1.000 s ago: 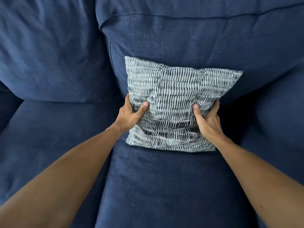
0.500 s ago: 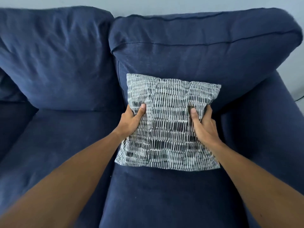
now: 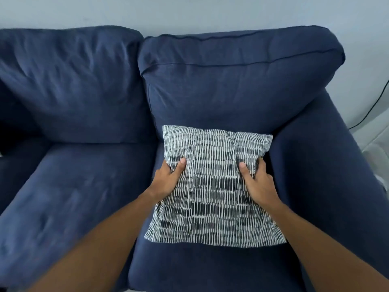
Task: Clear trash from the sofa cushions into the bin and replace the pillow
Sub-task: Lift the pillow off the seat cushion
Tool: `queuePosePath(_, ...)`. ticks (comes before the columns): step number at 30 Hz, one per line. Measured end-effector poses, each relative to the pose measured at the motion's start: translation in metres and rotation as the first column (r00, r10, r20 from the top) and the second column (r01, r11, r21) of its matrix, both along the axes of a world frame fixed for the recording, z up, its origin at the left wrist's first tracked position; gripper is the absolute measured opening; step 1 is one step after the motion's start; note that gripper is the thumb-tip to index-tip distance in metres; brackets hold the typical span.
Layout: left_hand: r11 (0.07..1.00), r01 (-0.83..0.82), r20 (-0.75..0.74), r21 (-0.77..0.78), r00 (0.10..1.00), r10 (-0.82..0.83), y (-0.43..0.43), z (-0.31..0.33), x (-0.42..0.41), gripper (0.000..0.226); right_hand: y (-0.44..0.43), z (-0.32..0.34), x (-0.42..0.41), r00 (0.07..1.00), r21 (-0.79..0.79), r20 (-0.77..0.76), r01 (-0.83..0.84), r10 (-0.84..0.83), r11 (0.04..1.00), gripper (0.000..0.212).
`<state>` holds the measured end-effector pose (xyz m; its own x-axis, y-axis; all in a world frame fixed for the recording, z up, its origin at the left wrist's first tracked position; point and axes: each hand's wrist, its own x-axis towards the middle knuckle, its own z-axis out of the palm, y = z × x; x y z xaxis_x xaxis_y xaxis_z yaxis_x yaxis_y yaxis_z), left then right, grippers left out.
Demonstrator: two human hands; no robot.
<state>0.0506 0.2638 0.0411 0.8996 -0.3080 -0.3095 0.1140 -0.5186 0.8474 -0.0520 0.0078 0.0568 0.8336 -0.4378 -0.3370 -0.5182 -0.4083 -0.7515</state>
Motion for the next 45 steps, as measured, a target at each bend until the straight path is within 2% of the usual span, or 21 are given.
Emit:
queuePosePath(3,0.998,0.003,-0.066,0.061,0.998,0.001,0.004,-0.010,-0.012,0.085,0.004,-0.009,-0.015,1.000,0.012,-0.018,-0.015,0.015,1.000,0.087)
queuePosePath(8,0.978,-0.011,-0.169,0.206,0.984,0.047,0.007,-0.034,-0.027,0.097,0.006,-0.033,-0.031,0.996,0.040,-0.082,-0.018,0.021,0.999,0.090)
queuePosePath(12,0.965,-0.006,-0.224,0.264,0.972,0.068,0.010,-0.049,-0.033,0.114,0.006,-0.051,-0.036,0.991,0.042,-0.137,-0.002,0.007,0.999,0.096)
queuePosePath(16,0.964,0.002,-0.230,0.264,0.971,0.061,0.016,-0.063,-0.055,0.110,0.011,-0.067,-0.050,0.981,0.079,-0.193,0.006,0.009,0.997,0.094)
queuePosePath(20,0.960,-0.018,-0.226,0.278,0.971,0.083,0.022,-0.077,-0.069,0.102,0.013,-0.085,-0.062,0.977,0.097,-0.213,0.014,0.007,0.995,0.102)
queuePosePath(25,0.941,-0.017,-0.215,0.339,0.972,0.094,0.023,-0.086,-0.077,0.093,0.013,-0.101,-0.067,0.974,0.081,-0.225,0.009,0.010,0.997,0.089)
queuePosePath(33,0.915,-0.035,-0.189,0.402,0.975,0.121,0.028,-0.093,-0.073,0.088,0.014,-0.106,-0.068,0.973,0.054,-0.227,-0.032,0.044,0.998,0.088)
queuePosePath(36,0.914,-0.027,-0.178,0.405,0.978,0.108,0.036,-0.097,-0.064,0.079,0.011,-0.103,-0.066,0.958,0.021,-0.277,-0.066,0.070,0.998,0.089)
queuePosePath(45,0.912,-0.037,-0.050,0.407,0.997,0.063,0.041,-0.065,-0.042,0.088,0.001,-0.075,-0.047,0.938,-0.198,-0.309,-0.227,0.159,0.953,0.092)
